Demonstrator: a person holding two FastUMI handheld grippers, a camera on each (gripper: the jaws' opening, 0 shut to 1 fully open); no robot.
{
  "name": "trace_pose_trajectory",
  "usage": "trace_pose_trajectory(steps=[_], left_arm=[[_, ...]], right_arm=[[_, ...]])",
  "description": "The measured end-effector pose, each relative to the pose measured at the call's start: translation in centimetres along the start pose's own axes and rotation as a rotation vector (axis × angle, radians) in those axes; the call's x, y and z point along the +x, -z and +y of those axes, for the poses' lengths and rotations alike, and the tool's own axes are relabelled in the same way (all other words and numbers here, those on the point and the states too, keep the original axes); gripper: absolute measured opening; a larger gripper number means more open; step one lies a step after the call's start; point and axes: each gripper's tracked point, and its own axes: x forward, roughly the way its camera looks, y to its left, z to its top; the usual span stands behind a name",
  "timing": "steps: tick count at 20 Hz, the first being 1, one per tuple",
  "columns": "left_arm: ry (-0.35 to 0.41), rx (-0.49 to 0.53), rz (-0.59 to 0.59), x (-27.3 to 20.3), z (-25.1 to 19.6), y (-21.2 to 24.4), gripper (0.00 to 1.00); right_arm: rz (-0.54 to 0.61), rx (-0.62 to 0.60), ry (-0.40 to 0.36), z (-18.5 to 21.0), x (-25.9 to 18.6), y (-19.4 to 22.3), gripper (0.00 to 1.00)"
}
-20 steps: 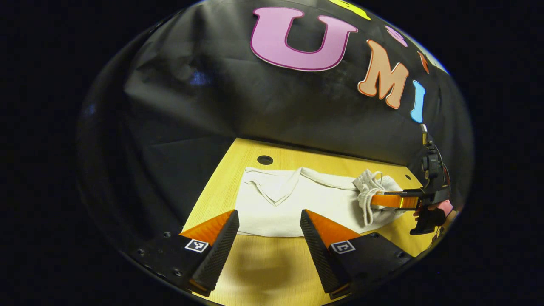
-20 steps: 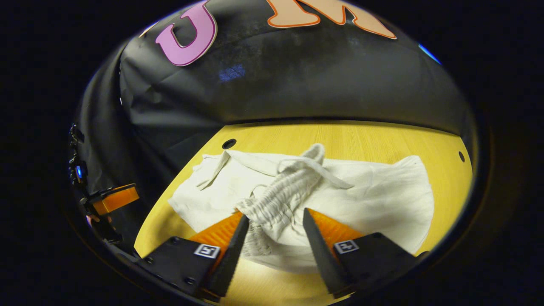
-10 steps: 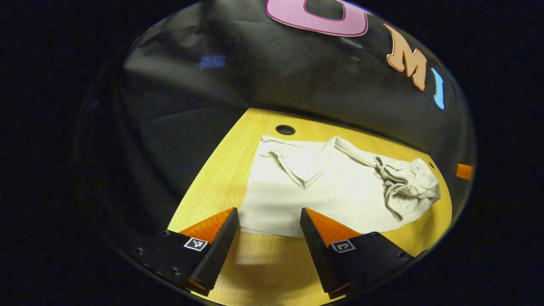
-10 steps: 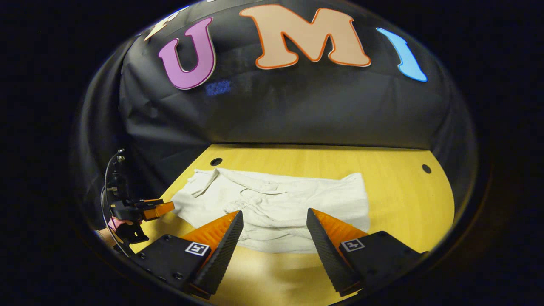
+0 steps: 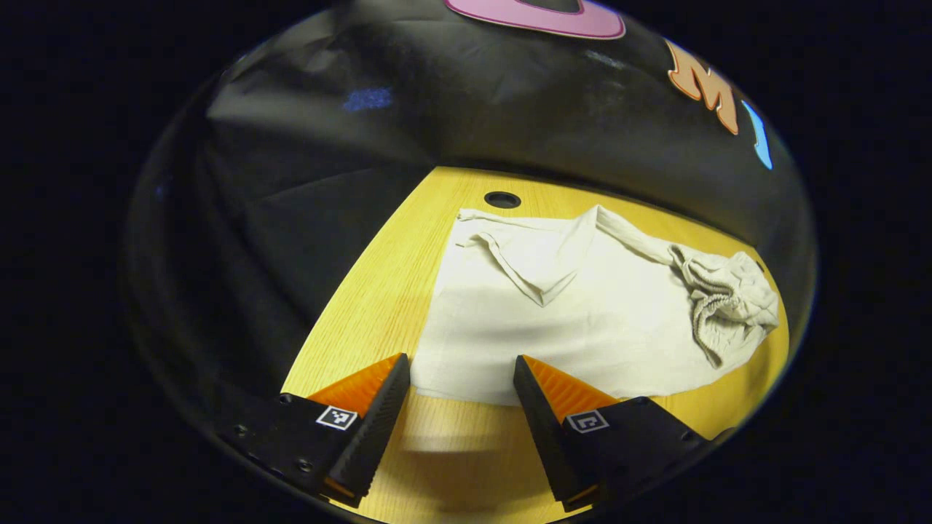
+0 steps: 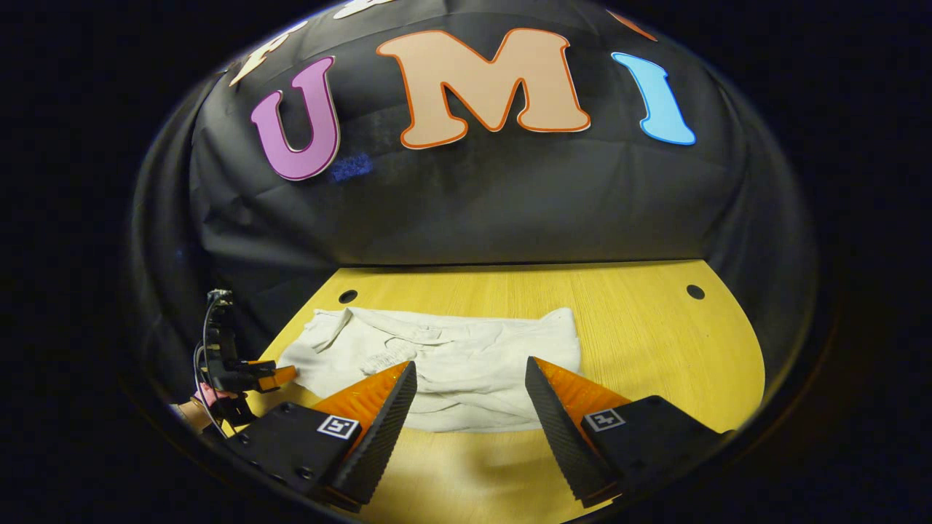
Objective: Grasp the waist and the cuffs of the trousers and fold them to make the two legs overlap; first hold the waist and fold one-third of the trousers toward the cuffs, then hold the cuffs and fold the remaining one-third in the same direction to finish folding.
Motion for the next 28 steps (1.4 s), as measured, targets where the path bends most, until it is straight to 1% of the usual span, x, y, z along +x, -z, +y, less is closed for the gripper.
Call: trace_pose_trajectory(steps=[1,2,3,4,5,7,8,10,12,13,17,18,19,20,21,22,25,26,27,28], left_arm=[[0.003,-0.003,-0.010,0.0,-0.2,-0.5,0.86],[-0.002,-0.005,0.000,0.1,-0.5,-0.3,0.78],[0.001,-0.006,-0.003,0.1,-1.0,-0.3,0.61],[0.007,-0.012,-0.003,0.3,-1.5,-0.4,0.57],[0.021,-0.024,-0.006,0.2,-2.1,-0.5,0.39],[0.022,-0.042,-0.015,0.3,-2.4,-0.8,0.08],[0.015,-0.061,-0.019,0.4,-2.5,-1.0,0.00],[0.014,-0.090,-0.018,0.4,-2.7,-1.1,0.00],[0.030,-0.080,-0.011,-0.3,-3.4,-1.6,0.00],[0.045,-0.084,-0.026,-0.6,-4.1,-2.2,0.00],[0.109,-0.150,-0.105,-3.1,-7.8,-6.0,0.00],[0.129,-0.166,-0.127,-3.9,-9.1,-7.3,0.00],[0.148,-0.173,-0.152,-4.5,-10.4,-8.6,0.00],[0.164,-0.172,-0.178,-5.1,-11.7,-10.0,0.00],[0.172,-0.162,-0.199,-5.9,-12.8,-11.1,0.00],[0.188,-0.150,-0.219,-6.6,-14.1,-12.4,0.00],[0.252,-0.101,-0.276,-8.9,-19.4,-16.4,0.00],[0.275,-0.070,-0.289,-9.6,-21.4,-17.5,0.00],[0.299,-0.030,-0.292,-10.2,-23.6,-18.3,0.00],[0.321,0.022,-0.297,-11.0,-25.7,-18.9,0.00]], right_arm=[[0.003,-0.004,-0.009,0.3,-0.1,0.1,0.91],[0.007,-0.012,-0.014,0.4,-0.1,0.2,0.91],[0.008,-0.019,-0.016,0.3,-0.2,0.2,0.96],[0.005,-0.022,-0.017,0.1,-0.4,0.1,0.96],[0.000,-0.020,-0.019,0.1,-0.9,-0.1,0.96],[-0.008,-0.027,-0.013,-0.6,-1.6,-0.3,0.96],[-0.009,-0.033,-0.009,-1.0,-2.2,-0.3,0.96],[-0.013,-0.052,0.000,-1.6,-3.0,-0.1,0.96],[-0.010,-0.076,0.008,-2.6,-3.7,0.2,0.96],[-0.012,-0.082,0.008,-3.0,-4.1,0.2,0.92],[-0.009,-0.083,0.004,-4.4,-5.0,0.4,0.92],[-0.010,-0.083,0.001,-4.7,-5.0,0.6,0.97],[-0.009,-0.086,0.000,-5.2,-5.3,0.6,0.97],[-0.009,-0.091,0.001,-5.7,-5.3,0.5,0.92],[-0.011,-0.094,-0.001,-6.2,-5.4,0.5,0.92],[-0.013,-0.091,-0.006,-6.6,-5.3,0.5,0.97],[-0.023,-0.074,-0.022,-8.0,-5.5,0.5,0.97],[-0.027,-0.067,-0.024,-8.7,-5.6,0.5,0.92],[-0.034,-0.059,-0.025,-9.3,-5.9,0.3,0.92],[-0.038,-0.052,-0.025,-10.1,-6.0,0.1,0.97]])
